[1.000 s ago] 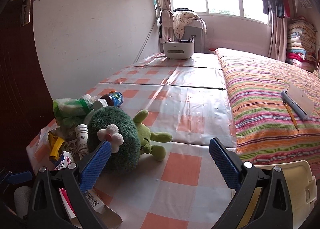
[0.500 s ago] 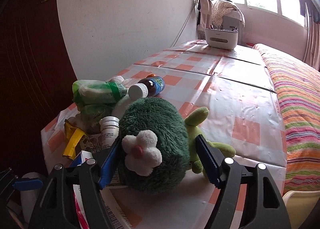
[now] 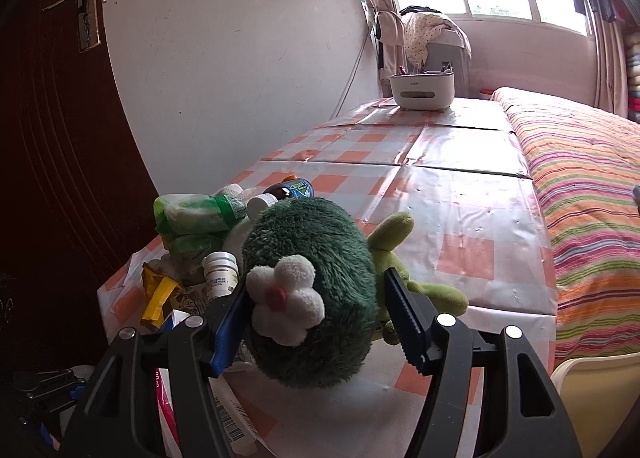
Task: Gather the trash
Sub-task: 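Grasp the green plush toy with the right gripper while left gripper approaches the medicine box, then grasp the white-and-pink medicine box with the left gripper and lift it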
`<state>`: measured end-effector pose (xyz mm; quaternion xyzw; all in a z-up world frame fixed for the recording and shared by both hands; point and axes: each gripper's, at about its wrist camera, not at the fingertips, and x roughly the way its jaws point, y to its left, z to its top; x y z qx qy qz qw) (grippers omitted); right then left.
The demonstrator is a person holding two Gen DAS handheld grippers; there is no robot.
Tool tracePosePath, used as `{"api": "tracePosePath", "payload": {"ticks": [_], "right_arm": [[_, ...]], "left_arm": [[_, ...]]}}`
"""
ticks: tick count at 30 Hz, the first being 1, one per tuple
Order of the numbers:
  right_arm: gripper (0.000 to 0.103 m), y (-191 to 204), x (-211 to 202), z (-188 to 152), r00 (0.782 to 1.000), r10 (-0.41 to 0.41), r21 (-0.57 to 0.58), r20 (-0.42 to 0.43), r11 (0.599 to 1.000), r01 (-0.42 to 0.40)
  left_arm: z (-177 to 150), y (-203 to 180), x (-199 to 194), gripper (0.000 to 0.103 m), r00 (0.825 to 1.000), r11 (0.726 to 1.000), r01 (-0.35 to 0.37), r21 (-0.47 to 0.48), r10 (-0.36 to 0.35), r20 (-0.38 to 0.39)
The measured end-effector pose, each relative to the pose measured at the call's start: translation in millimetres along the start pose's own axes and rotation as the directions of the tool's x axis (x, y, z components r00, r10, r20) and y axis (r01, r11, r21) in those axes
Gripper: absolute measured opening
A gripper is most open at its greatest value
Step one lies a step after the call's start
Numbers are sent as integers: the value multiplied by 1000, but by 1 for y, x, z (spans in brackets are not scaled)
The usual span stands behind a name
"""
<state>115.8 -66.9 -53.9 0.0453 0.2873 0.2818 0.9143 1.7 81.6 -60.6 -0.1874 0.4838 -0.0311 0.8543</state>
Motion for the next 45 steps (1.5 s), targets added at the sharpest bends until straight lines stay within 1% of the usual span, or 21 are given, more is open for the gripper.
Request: {"api": "tracePosePath", "payload": {"ticks": [3, 6, 8, 11, 12, 16, 17, 18, 19, 21, 22, 23, 28, 32, 37, 40, 45], "right_arm": [[62, -5, -4, 1, 1000, 1, 18, 10, 1000, -1], [62, -12, -8, 2, 1000, 1, 37, 15, 999, -2], [63, -17, -11, 3, 1000, 0, 51, 21, 999, -1], [63, -21, -14, 4, 1000, -1, 65, 26, 998, -1], [63, -22, -15, 4, 1000, -1, 68, 30, 998, -1], [63, -25, -19, 4, 999, 2, 76, 37, 997, -5], [63, -25, -19, 4, 999, 3, 75, 37, 997, -5], [63, -26, -20, 4, 999, 3, 76, 38, 997, -6], [63, -26, -21, 4, 999, 2, 78, 40, 997, -5], [63, -27, -23, 4, 999, 3, 82, 42, 997, -6], [63, -28, -23, 4, 999, 1, 85, 43, 996, -5], [63, -29, -24, 4, 999, 0, 88, 43, 996, -4], [63, -33, -27, 3, 999, -12, 101, 48, 995, 7], [63, -35, -34, 4, 998, -24, 103, 62, 995, 17], [63, -39, -41, 4, 996, -46, 104, 78, 994, 38], [63, -41, -47, 3, 994, -64, 104, 87, 993, 55], [63, -47, -56, 2, 991, -91, 117, 102, 990, 79]], "left_arm": [[3, 1, 7, 96, 998, 996, 49, -68, -51, -29], [6, 5, 14, 96, 992, 982, 107, -154, -116, -55], [8, 10, 19, 96, 985, 965, 140, -220, -159, -71], [10, 19, 27, 96, 970, 925, 188, -329, -227, -84], [11, 22, 27, 96, 970, 915, 195, -353, -234, -72], [15, 24, 33, 95, 961, 886, 218, -409, -268, -69], [16, 22, 34, 95, 962, 885, 217, -413, -265, -62], [18, 21, 35, 94, 963, 886, 216, -411, -262, -58], [20, 21, 36, 91, 966, 889, 209, -408, -252, -55], [21, 20, 38, 65, 969, 893, 198, -404, -240, -55], [20, 23, 41, 60, 967, 892, 201, -404, -246, -62], [20, 22, 41, 58, 968, 894, 205, -399, -246, -53], [21, 15, 38, 55, 975, 915, 198, -351, -220, -25], [22, 1, 31, 52, 986, 951, 165, -260, -166, 20], [23, -17, 20, 47, 991, 981, 119, -154, -108, 80], [25, -31, 14, 46, 991, 993, 77, -94, -67, 114], [21, -53, 8, 43, 986, 1000, 20, -7, -19, 163]]}}
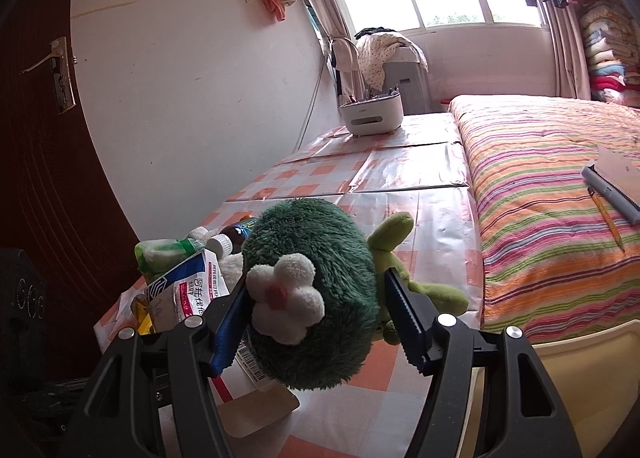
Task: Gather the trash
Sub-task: 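Grasp the white-and-pink medicine box with the left gripper and lift it, then drop the plush toy into the cream bin with the right gripper while left carries the box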
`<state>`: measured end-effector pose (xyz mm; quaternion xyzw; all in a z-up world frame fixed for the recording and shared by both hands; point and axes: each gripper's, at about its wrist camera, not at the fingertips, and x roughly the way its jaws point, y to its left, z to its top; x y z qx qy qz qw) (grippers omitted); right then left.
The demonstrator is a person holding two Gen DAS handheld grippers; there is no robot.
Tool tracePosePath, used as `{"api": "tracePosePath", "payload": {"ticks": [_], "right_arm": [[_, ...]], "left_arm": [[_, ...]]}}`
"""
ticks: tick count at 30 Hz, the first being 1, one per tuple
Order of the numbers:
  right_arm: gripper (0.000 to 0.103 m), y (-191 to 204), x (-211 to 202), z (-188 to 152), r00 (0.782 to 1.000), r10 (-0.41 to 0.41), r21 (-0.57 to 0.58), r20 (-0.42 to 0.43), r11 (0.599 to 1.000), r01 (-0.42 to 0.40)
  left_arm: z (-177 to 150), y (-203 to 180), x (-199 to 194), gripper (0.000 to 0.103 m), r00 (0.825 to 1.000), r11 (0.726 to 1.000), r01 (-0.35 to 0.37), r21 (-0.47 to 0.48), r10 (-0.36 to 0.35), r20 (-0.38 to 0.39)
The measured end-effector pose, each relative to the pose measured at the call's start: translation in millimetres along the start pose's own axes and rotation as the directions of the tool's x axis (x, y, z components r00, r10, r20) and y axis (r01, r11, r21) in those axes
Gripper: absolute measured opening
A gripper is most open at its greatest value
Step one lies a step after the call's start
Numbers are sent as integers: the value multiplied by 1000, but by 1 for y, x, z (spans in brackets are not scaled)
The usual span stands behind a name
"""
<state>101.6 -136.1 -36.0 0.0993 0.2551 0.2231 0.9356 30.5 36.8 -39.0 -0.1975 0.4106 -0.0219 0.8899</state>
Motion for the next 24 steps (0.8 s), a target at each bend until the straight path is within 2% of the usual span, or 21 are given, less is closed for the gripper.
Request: {"api": "tracePosePath", "payload": {"ticks": [4, 7, 13, 24], "right_arm": [[63, -8, -10, -1, 999, -28, 10, 20, 1000, 28], [63, -14, -16, -3, 998, -52, 16, 31, 999, 51], [63, -27, -22, -8, 996, -83, 46, 25, 996, 81], [63, -34, -39, -9, 993, -94, 65, 67, 994, 89]], "left_arm": [[0, -20, 1, 38, 999, 997, -26, 67, 24, 39], [-1, -28, 3, 31, 999, 994, -26, 102, 22, 43], [-5, -33, 9, 28, 1000, 992, -20, 125, 17, 24], [-13, -42, -1, 21, 999, 984, 2, 180, -12, 51]]}}
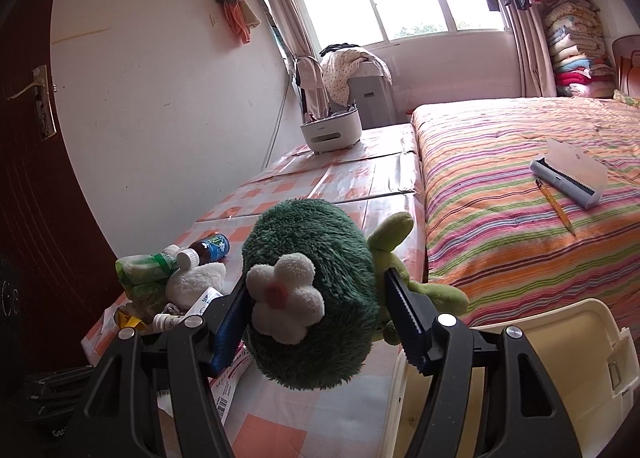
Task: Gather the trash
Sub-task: 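Drop the plush toy into the cream bin with the right gripper while left carries the box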
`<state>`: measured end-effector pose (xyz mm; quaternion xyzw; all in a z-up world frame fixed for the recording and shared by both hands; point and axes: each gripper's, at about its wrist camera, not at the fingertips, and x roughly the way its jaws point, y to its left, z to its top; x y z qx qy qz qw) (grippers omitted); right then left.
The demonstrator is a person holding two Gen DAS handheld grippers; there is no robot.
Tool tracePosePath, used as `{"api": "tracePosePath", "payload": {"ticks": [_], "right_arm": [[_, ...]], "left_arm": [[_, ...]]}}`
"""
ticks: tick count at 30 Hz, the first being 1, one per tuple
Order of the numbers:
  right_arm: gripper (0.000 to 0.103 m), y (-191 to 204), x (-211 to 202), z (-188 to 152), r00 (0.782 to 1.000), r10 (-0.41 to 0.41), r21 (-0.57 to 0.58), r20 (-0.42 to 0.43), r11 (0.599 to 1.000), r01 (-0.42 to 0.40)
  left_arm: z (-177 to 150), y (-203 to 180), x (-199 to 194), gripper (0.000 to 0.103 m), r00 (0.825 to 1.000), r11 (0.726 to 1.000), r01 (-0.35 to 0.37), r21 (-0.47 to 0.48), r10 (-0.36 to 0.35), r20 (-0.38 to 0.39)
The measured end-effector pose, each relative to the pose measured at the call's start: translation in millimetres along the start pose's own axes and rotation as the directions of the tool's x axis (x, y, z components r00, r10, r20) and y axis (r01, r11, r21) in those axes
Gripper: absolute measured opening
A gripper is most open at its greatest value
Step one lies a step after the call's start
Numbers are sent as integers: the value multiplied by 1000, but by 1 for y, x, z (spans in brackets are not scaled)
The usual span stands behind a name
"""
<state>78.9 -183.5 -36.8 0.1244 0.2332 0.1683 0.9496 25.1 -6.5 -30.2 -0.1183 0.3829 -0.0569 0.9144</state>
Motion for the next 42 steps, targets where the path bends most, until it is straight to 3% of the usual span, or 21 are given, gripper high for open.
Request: {"api": "tracePosePath", "payload": {"ticks": [7, 17, 28, 42], "right_arm": [[63, -11, -15, 0, 999, -28, 27, 34, 999, 27], [63, -35, -41, -9, 988, -137, 67, 69, 989, 133], [64, -72, -65, -27, 944, -327, 120, 49, 940, 319], [68, -102, -87, -39, 911, -411, 240, 40, 889, 390]], "left_arm": [[1, -18, -11, 21, 999, 998, -1, 67, -2, 47], [0, -49, -15, 21, 998, 989, 43, 139, -50, 49], [-10, -97, -7, 21, 991, 967, 128, 221, -133, 10], [-17, -137, 11, 22, 984, 939, 179, 294, -174, -46]]}}
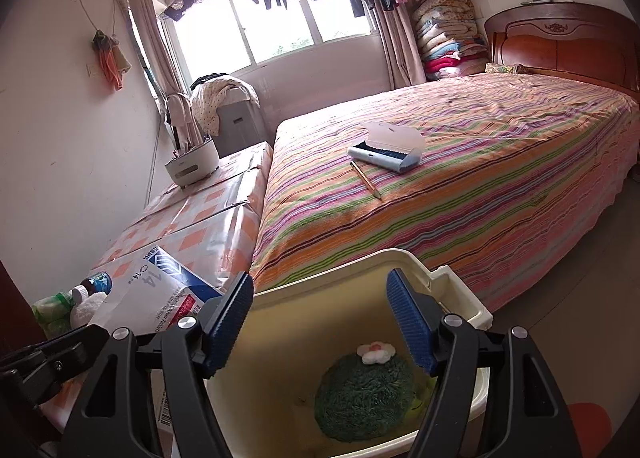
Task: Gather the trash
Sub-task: 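Drop the plush toy into the cream bin with the right gripper while left carries the box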
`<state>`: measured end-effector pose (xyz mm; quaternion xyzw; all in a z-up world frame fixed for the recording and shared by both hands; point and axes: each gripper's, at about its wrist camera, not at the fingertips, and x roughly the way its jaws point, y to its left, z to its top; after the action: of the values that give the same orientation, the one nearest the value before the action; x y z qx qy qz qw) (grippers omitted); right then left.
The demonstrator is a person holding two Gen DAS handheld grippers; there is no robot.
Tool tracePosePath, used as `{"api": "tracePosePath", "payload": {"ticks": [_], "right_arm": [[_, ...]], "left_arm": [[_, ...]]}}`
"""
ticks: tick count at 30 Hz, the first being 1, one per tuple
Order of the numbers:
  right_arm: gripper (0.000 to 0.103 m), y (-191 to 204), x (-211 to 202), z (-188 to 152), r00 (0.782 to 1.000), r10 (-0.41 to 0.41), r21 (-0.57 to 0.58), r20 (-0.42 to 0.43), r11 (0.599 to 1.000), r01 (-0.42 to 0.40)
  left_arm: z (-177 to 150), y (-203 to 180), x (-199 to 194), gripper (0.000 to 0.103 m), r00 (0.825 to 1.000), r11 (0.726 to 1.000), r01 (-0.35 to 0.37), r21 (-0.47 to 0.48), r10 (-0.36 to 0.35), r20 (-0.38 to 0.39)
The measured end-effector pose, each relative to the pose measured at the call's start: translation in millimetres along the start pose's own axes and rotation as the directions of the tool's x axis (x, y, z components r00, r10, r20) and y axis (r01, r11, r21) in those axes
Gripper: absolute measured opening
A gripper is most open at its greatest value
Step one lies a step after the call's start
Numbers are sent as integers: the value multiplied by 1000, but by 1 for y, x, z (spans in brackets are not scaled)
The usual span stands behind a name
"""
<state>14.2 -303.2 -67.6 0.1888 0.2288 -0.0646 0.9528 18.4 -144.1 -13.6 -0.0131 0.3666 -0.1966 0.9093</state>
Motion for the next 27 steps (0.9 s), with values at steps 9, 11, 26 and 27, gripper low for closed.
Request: {"api": "tracePosePath", "payload": {"ticks": [9, 11, 26, 27], "right_arm": [[75, -16, -1, 4, 999, -29, 83, 14, 996, 28], [78, -21, -3, 5, 999, -43, 107, 25, 993, 40], [79, -36, -5, 8, 997, -68, 190, 40, 980, 60], [79, -35, -5, 8, 997, -70, 191, 39, 980, 61]], "left_arm": [[2, -12, 18, 22, 999, 1000, 15, 28, -15, -30], [4, -13, 23, 22, 999, 999, 19, 36, -18, -38], [7, -22, 48, 33, 996, 999, 22, 40, -19, -82], [7, -20, 47, 39, 997, 999, 19, 36, -16, -81]]}}
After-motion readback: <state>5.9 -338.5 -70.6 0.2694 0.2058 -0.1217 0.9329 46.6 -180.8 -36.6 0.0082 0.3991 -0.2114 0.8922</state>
